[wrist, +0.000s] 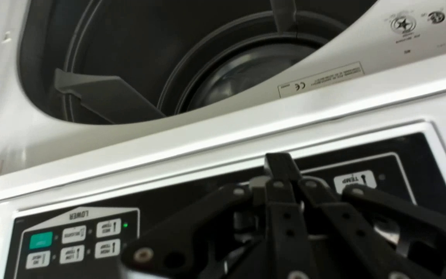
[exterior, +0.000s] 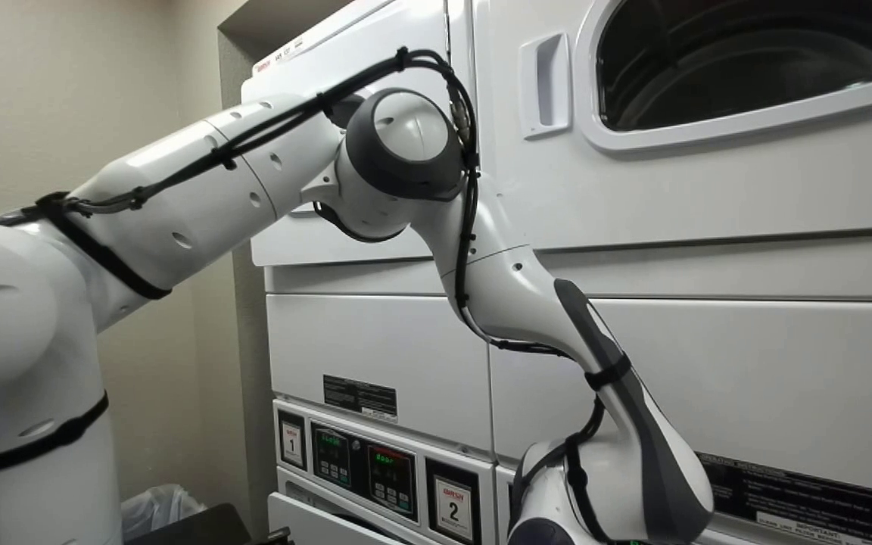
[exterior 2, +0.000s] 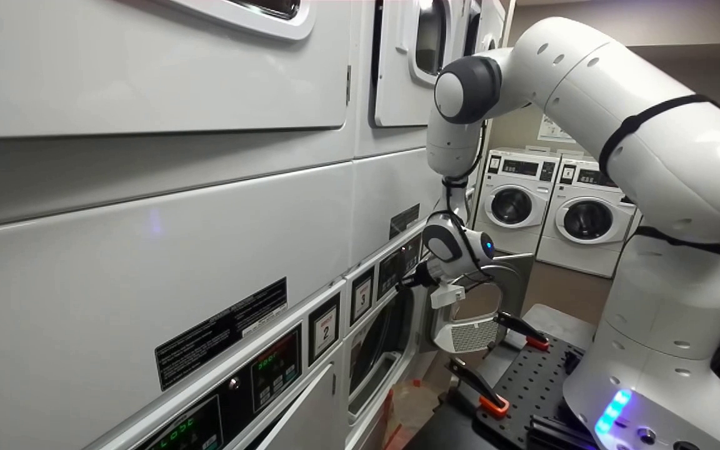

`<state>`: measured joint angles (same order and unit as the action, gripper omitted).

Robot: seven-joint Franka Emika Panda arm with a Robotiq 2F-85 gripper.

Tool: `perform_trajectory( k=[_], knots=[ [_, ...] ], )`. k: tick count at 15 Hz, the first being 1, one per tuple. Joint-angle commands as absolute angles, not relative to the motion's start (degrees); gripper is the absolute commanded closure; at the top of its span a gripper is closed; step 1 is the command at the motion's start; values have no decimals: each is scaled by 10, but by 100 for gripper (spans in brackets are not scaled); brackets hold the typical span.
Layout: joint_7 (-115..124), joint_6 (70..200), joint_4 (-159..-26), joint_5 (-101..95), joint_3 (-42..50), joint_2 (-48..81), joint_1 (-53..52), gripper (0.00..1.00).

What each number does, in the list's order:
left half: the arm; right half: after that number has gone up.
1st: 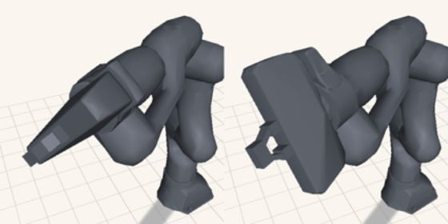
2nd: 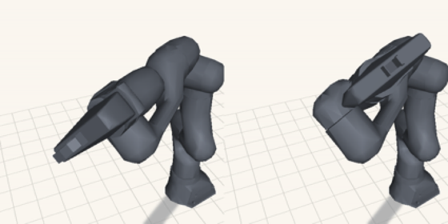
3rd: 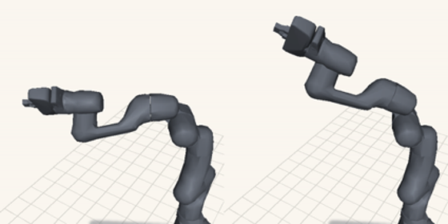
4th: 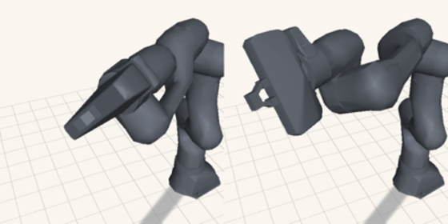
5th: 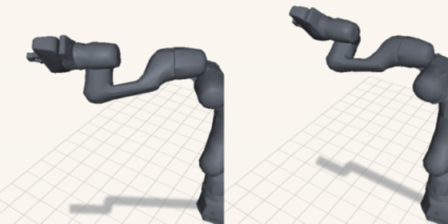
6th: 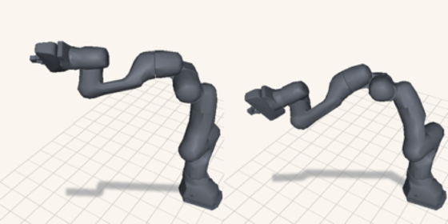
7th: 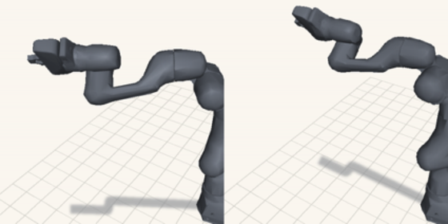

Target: Press the middle button on the left side of the dishwasher in the middle

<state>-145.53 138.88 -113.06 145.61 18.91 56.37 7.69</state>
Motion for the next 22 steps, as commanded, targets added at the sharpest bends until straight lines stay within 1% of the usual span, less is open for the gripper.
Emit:
perform_trajectory(
  k=[1, 4, 10, 11, 12, 13, 14, 15, 17, 19, 20, 22],
  knots=[
    [-1384, 1461, -1141, 1367, 205, 539, 38, 100],
    [-1309, 1493, -1157, 1249, 208, 520, 24, 100],
    [-1195, 1510, -1208, 1009, 221, 449, 24, 100],
    [-1169, 1504, -1220, 965, 239, 437, 9, 100],
    [-1152, 1518, -1225, 918, 227, 420, 25, 100],
    [-1124, 1503, -1238, 880, 256, 410, 0, 100],
    [-1104, 1502, -1244, 843, 263, 398, -4, 100],
    [-1091, 1533, -1250, 801, 235, 376, 25, 100],
    [-1055, 1549, -1260, 735, 227, 351, 34, 100],
    [-1023, 1571, -1269, 684, 211, 329, 49, 100],
    [-1024, 1553, -1270, 696, 252, 334, 9, 100],
    [-1017, 1556, -1274, 688, 253, 326, 8, 100]
  ],
)
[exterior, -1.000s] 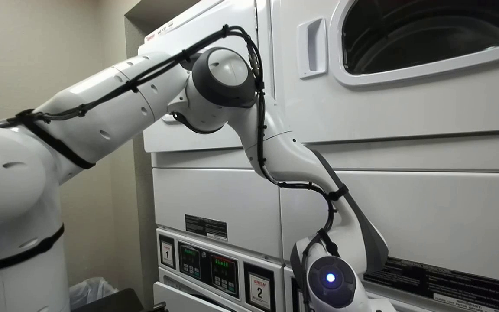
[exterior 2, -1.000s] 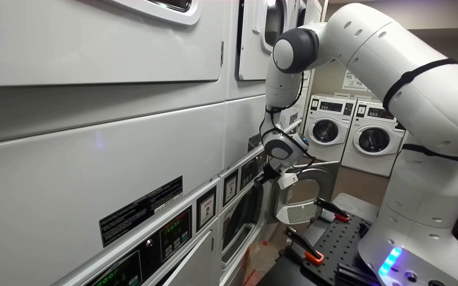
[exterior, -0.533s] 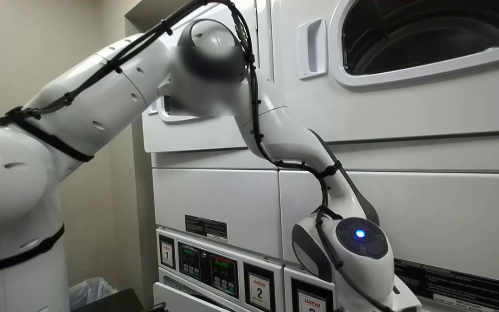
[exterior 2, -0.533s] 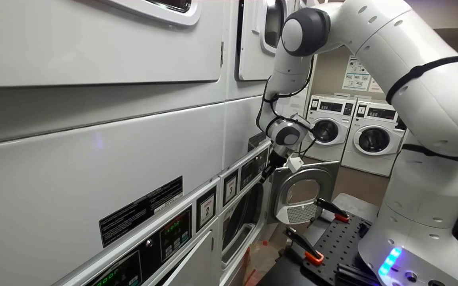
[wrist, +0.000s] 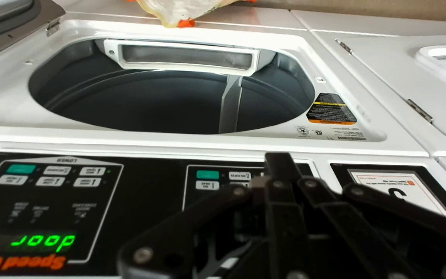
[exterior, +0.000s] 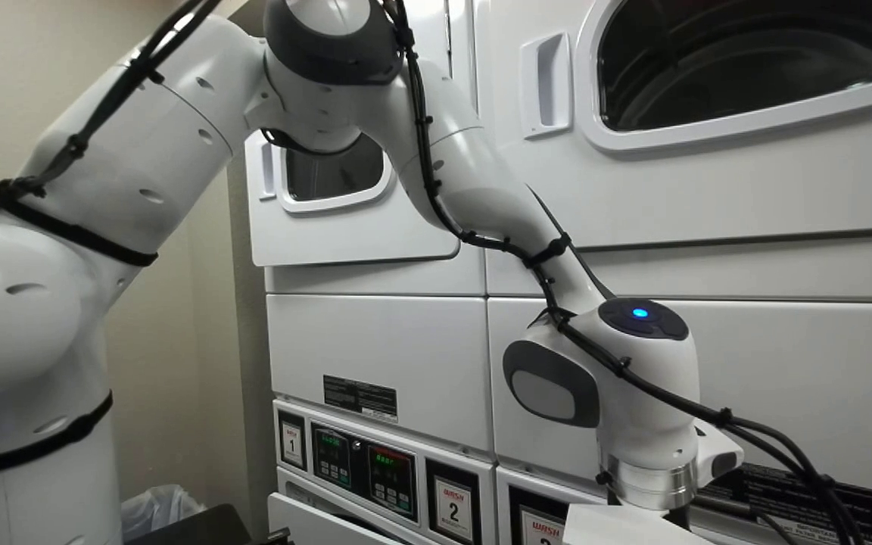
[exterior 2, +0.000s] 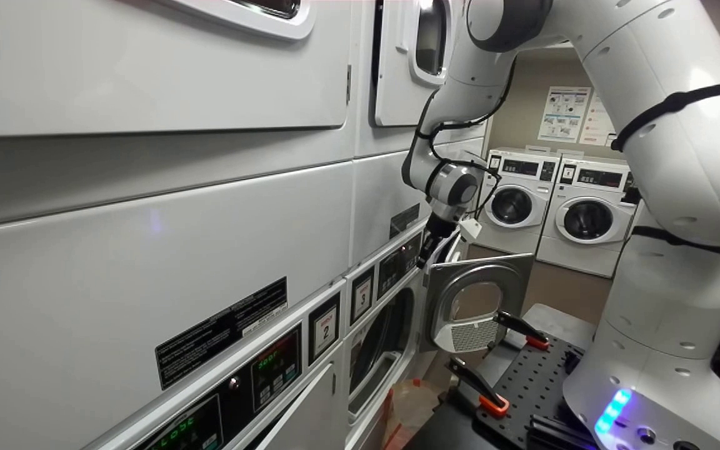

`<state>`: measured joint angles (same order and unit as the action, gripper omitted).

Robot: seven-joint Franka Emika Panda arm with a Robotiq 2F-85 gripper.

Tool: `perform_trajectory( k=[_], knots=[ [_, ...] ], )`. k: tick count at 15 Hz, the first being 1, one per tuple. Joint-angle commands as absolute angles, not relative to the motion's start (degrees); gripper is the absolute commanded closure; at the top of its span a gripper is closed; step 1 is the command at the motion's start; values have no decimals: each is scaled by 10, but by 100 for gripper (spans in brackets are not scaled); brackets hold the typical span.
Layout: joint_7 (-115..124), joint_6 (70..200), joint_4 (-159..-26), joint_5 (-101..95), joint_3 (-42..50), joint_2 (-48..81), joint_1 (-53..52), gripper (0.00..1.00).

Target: Press the middle button on the left side of the dishwasher in the middle

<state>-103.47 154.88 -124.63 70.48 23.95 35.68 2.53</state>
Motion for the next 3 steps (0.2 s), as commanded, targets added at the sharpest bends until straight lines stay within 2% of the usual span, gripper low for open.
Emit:
perform_trajectory(
  k=[1, 3],
  knots=[
    [-1014, 1555, -1275, 685, 256, 324, 5, 100],
    [-1014, 1556, -1276, 687, 260, 324, -1, 100]
  ],
)
